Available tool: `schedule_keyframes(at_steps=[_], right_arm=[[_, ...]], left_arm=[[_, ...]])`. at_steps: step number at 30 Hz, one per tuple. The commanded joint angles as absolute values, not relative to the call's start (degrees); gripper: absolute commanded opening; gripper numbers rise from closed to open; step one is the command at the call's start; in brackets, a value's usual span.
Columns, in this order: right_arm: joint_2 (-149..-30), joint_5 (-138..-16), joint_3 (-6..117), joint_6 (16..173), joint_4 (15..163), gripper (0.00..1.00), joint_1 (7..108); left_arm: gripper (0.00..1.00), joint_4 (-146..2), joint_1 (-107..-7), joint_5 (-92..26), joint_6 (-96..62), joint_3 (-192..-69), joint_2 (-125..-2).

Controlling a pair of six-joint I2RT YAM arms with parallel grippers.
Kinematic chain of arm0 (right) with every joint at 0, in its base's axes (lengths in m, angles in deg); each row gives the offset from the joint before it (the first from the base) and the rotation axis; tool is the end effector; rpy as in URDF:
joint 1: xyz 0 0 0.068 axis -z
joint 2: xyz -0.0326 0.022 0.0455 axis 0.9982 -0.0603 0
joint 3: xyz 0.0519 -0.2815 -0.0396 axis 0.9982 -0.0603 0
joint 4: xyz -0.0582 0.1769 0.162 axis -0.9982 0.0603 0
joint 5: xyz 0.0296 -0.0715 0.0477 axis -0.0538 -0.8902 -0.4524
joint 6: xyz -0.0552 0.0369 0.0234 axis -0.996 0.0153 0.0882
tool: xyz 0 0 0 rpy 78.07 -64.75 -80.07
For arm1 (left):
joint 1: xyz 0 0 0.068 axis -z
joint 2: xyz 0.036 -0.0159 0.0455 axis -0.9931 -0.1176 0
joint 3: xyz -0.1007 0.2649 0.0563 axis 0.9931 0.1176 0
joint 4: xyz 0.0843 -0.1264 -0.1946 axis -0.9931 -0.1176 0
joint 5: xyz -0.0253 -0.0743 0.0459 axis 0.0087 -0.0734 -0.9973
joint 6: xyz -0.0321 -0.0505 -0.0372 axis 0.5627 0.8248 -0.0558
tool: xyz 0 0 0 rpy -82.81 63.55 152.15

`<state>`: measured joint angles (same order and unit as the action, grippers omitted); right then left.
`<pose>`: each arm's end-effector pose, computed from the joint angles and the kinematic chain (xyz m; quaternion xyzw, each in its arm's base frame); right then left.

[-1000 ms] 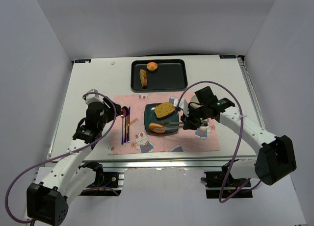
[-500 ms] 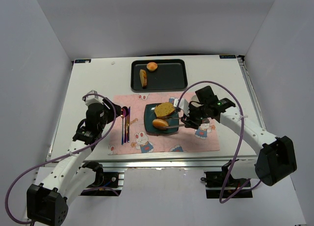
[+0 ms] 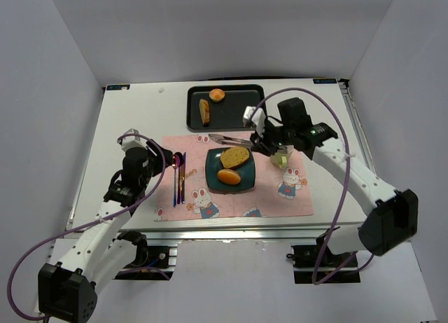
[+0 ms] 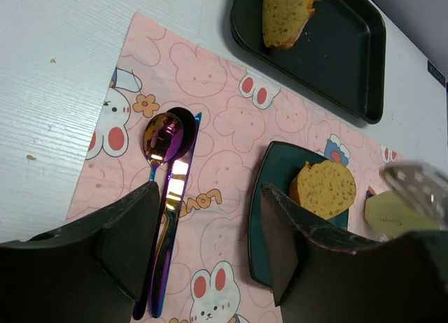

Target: Place the bread

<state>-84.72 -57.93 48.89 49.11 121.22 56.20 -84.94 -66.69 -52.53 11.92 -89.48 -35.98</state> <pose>0.2340 0.1667 0.3356 -0.5794 0.6731 0.1768 0.4242 0.1794 -0.0413 0.2541 -0.2309 0.8189 -0.1741 0.4957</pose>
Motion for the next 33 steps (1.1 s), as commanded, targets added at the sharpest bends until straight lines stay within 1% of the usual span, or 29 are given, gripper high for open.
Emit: schedule_keyframes(at_steps=[1, 2, 3, 4, 5, 8, 10, 12, 18, 25, 31, 33], right_arm=[[-91.8, -61.5, 53.9, 63.6, 109.6, 0.33, 56.0], [-94.0, -64.1, 55.4, 72.0, 108.2, 0.31, 56.0], [-96.3, -65.8, 59.4, 76.3, 107.2, 0.30, 56.0], [-101.2, -69.5, 61.8, 80.5, 106.2, 0.29, 56.0], [-103.8, -71.0, 64.2, 88.1, 106.0, 0.29, 56.0], [-112.7, -72.5, 73.5, 96.2, 107.4, 0.33, 56.0], [-116.7, -71.8, 77.7, 97.9, 107.1, 0.37, 56.0], [-118.9, -71.6, 79.3, 99.6, 106.4, 0.43, 56.0], [-124.7, -71.3, 83.5, 100.7, 104.9, 0.48, 56.0], [-128.3, -71.9, 85.2, 102.3, 104.1, 0.48, 56.0], [-131.3, -72.0, 87.1, 103.1, 103.9, 0.45, 56.0], [-132.0, -72.1, 87.3, 103.4, 103.8, 0.43, 56.2]], left_arm=[[0.69, -84.3, -67.1, -52.5, 11.8, -89.6, -35.2], [0.69, -84.4, -67.1, -52.4, 11.8, -89.8, -35.2], [0.69, -84.6, -67.1, -52.5, 11.7, -90.1, -35.3], [0.69, -84.8, -67.1, -52.7, 11.7, -90.3, -35.2], [0.69, -84.8, -67.1, -52.8, 11.7, -90.4, -35.1], [0.69, -85.4, -67.1, -53.3, 11.8, -91.0, -35.1], [0.69, -85.7, -67.1, -53.6, 11.9, -91.1, -35.0], [0.69, -85.7, -67.1, -53.9, 12.1, -90.9, -34.8], [0.68, -84.4, -67.1, -53.5, 12.7, -90.3, -36.5], [0.69, -84.1, -67.1, -52.8, 11.8, -91.7, -39.4], [0.68, -84.6, -67.1, -53.0, 11.6, -92.3, -39.7], [0.69, -85.1, -67.1, -53.2, 11.7, -92.3, -39.3]])
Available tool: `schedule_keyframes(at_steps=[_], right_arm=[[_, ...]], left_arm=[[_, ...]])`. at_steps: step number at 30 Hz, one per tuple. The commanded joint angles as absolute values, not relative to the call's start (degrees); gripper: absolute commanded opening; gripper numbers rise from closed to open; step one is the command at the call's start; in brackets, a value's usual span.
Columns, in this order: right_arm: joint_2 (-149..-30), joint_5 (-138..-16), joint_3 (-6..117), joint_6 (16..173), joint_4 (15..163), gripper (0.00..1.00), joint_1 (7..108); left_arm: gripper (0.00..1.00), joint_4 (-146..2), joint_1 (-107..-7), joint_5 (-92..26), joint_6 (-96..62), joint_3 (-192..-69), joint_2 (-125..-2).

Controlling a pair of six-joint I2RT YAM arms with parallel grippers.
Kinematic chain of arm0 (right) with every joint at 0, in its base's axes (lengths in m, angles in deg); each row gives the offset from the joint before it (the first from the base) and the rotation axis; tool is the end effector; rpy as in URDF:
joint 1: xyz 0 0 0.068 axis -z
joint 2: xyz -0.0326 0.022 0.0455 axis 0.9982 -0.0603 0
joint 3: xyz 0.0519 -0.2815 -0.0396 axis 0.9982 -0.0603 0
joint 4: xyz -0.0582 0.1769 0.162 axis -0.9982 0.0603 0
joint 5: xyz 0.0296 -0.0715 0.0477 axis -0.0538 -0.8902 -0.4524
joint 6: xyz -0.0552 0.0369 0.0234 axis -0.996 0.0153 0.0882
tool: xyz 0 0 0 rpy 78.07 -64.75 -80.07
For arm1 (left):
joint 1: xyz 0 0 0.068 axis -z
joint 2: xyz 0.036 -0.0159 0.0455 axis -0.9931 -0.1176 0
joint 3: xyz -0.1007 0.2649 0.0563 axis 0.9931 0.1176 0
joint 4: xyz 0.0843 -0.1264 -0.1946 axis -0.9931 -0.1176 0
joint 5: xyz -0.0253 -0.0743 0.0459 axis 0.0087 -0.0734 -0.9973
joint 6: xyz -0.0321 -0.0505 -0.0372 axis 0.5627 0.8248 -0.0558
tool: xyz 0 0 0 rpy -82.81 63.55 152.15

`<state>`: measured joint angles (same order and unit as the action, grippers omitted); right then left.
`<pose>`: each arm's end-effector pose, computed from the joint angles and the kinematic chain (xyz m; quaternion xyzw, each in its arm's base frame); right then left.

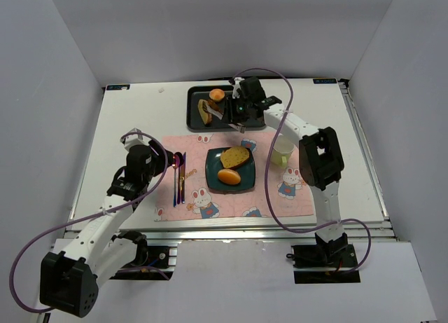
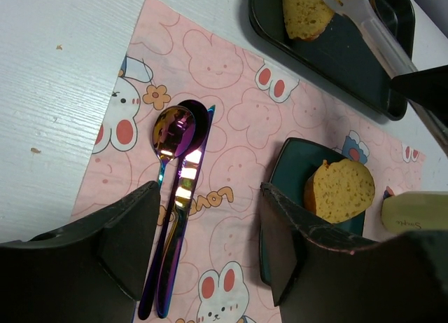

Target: Place the bread

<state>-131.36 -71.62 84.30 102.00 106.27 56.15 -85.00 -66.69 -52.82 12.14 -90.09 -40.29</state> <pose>0.4380 0.2715 0.2546 -0.1740 0.8714 0.2615 0.3769 0.1899 -0.0441 0.2450 -0.2343 0.8348 -0.1580 0.4725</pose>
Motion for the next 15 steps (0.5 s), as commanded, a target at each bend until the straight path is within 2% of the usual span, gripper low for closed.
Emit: schedule_keyframes(at_steps=[1, 4, 5, 8, 10, 15], right_arm=[[-132.2, -71.8, 87.3, 103.5, 103.8, 0.41, 56.2], [-131.7, -70.4, 86.7, 103.8, 103.8, 0.30, 56.5], [-130.6, -70.0, 86.3, 103.9, 103.4, 0.20, 56.7], [-126.9, -68.0, 84.8, 104.1, 102.5, 0.05, 57.9], [-124.0, -65.7, 82.6, 104.1, 101.4, 0.01, 58.9], [-111.6, -54.6, 75.1, 96.8, 100.9, 0.00, 62.5]], left_arm=[[0.69, -85.2, -67.1, -53.4, 11.7, -92.3, -39.0], [0.68, -86.0, -67.0, -53.6, 11.8, -92.3, -38.4], [0.68, -86.2, -67.1, -53.7, 11.8, -92.4, -38.1], [0.68, -86.5, -67.1, -54.1, 11.8, -92.3, -37.4], [0.69, -86.3, -67.1, -54.0, 12.0, -92.1, -37.1], [0.68, -85.3, -67.1, -54.0, 12.2, -91.4, -36.2]])
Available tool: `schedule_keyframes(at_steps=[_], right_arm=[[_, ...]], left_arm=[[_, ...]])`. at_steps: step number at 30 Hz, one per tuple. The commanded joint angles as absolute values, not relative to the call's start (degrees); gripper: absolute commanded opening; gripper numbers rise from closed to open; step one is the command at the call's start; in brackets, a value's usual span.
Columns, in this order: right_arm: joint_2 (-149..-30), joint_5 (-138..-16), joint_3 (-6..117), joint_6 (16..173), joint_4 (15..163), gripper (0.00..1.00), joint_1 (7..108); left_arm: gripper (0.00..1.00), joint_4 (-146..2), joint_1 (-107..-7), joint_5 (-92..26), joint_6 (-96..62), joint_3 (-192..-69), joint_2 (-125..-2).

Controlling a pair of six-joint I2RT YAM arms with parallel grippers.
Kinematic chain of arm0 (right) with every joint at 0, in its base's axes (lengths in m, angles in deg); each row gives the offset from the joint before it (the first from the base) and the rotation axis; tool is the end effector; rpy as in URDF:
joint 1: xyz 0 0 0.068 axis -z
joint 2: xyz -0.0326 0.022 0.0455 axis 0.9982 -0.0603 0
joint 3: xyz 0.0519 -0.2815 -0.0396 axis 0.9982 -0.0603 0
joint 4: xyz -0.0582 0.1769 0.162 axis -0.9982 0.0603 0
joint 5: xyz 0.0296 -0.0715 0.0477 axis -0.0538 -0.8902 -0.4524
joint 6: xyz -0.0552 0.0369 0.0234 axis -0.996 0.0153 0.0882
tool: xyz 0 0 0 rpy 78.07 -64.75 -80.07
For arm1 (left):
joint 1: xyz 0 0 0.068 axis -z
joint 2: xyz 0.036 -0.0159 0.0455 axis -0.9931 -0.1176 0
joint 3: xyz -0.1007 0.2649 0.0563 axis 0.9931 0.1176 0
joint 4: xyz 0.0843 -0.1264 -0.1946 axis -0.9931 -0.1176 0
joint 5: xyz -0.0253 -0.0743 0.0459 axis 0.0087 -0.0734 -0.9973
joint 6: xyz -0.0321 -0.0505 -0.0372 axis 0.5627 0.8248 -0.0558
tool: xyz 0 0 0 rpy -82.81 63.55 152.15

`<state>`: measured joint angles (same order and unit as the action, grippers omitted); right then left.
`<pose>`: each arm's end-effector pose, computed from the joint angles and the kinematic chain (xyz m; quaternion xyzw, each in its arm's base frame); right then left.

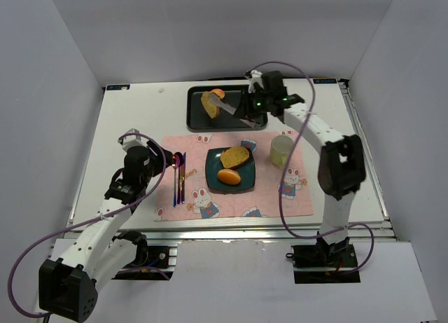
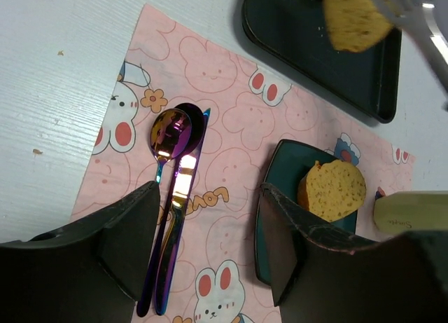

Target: Place the bread

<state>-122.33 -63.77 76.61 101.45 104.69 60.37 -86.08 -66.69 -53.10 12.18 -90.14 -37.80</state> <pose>0.4207 0.2293 0.2880 -0.1782 0.8524 0.3065 0.3842 0.1833 -0.0419 0.2506 -0.2355 0.8278 -0.1621 0.4827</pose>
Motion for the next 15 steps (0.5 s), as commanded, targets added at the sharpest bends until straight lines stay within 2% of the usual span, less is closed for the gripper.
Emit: schedule_keyframes(at_steps=[1, 3, 7, 11, 15], right_arm=[[-110.0, -52.7, 73.7, 91.2, 102.6, 0.00, 63.0], [-105.0, -44.5, 68.8, 84.3, 109.4, 0.00, 63.6], [-95.7, -38.4, 57.3, 65.8, 123.9, 0.00, 64.0], [-89.6, -35.9, 45.5, 61.1, 130.8, 0.00, 64.3], [-85.6, -36.8, 40.9, 62.0, 130.0, 0.00, 64.3]], left_arm=[[0.69, -85.2, -67.1, -53.8, 12.2, -91.2, -36.1], [0.69, -84.7, -67.1, -53.6, 12.3, -90.8, -35.9], [0.69, -83.7, -67.1, -52.9, 12.4, -89.9, -35.7], [0.69, -83.0, -67.1, -52.3, 12.7, -89.3, -35.5], [0.68, -82.4, -67.1, -51.7, 13.0, -88.6, -35.8]])
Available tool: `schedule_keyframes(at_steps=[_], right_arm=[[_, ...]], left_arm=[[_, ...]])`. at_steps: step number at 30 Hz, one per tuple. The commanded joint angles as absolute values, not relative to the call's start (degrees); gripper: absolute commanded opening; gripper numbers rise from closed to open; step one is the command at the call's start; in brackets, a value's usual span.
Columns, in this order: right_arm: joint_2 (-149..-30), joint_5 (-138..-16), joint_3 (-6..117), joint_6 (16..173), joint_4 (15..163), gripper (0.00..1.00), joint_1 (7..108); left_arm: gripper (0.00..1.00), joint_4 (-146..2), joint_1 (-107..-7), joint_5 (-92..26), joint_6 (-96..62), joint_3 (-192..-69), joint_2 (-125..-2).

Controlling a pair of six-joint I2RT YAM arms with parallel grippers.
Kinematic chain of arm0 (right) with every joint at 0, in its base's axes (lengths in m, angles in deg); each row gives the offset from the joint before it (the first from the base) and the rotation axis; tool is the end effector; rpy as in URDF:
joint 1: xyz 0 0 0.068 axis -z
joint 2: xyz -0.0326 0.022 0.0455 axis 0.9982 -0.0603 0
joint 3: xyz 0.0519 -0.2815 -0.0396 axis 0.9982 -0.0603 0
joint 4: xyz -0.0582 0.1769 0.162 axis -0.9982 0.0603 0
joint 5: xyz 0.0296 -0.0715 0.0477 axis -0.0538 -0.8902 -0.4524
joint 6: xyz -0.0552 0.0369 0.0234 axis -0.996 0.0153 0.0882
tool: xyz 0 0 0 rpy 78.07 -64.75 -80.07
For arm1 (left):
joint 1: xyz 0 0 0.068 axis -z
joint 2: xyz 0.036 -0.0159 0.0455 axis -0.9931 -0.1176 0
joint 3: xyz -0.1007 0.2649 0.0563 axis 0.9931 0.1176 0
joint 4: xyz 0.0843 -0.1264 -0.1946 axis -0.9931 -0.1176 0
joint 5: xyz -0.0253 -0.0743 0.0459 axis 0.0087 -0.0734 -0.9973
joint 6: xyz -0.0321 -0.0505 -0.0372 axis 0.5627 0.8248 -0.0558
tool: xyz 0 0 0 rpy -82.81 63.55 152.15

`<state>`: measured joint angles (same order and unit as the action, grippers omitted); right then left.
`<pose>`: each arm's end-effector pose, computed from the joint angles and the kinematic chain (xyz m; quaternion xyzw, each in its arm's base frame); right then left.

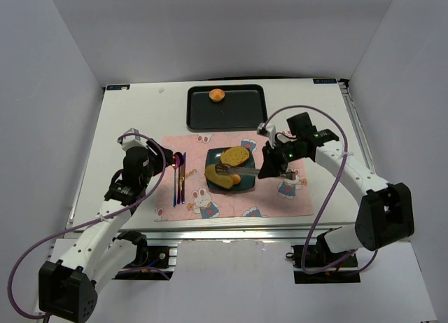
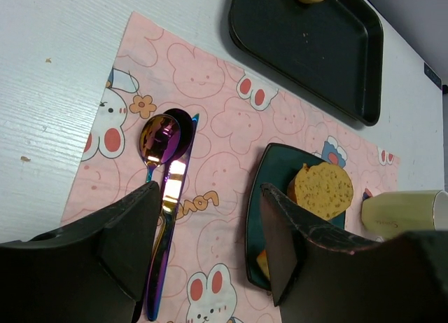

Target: Place the bread

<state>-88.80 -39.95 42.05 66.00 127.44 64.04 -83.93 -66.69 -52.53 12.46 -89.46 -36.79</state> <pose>0.2372 0.1419 0.2785 -0.4332 0.7829 0.3641 0.2584 0.1822 -0.0421 0.2536 -0.2347 0.8170 -0.1771 0.4960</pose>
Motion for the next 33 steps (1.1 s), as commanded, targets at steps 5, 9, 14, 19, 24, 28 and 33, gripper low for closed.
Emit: schedule_keyframes(at_steps=[5, 9, 14, 19, 24, 28, 33], right_arm=[[-84.3, -40.1, 38.5, 63.9, 127.3, 0.00, 64.6], [-84.0, -37.6, 39.5, 62.4, 128.5, 0.00, 65.1], [-83.2, -32.5, 43.8, 61.4, 130.8, 0.00, 65.4], [-82.3, -36.5, 44.1, 66.7, 123.9, 0.00, 68.1], [-83.3, -42.8, 42.9, 71.5, 119.0, 0.00, 69.9], [-86.0, -41.9, 41.9, 73.0, 117.5, 0.02, 70.0], [-90.3, -41.0, 41.6, 73.8, 117.6, 0.09, 70.0]], left_arm=[[0.69, -82.1, -67.1, -51.6, 13.2, -88.8, -35.9], [0.69, -82.1, -67.1, -51.6, 13.5, -88.8, -35.7], [0.68, -82.5, -67.1, -51.5, 13.5, -88.8, -35.4], [0.69, -82.2, -67.1, -51.4, 13.6, -88.9, -35.7], [0.69, -81.6, -67.1, -51.1, 13.7, -88.9, -36.2], [0.69, -81.4, -67.1, -51.0, 13.7, -89.2, -36.9], [0.69, -81.4, -67.1, -51.0, 13.6, -89.6, -37.2]])
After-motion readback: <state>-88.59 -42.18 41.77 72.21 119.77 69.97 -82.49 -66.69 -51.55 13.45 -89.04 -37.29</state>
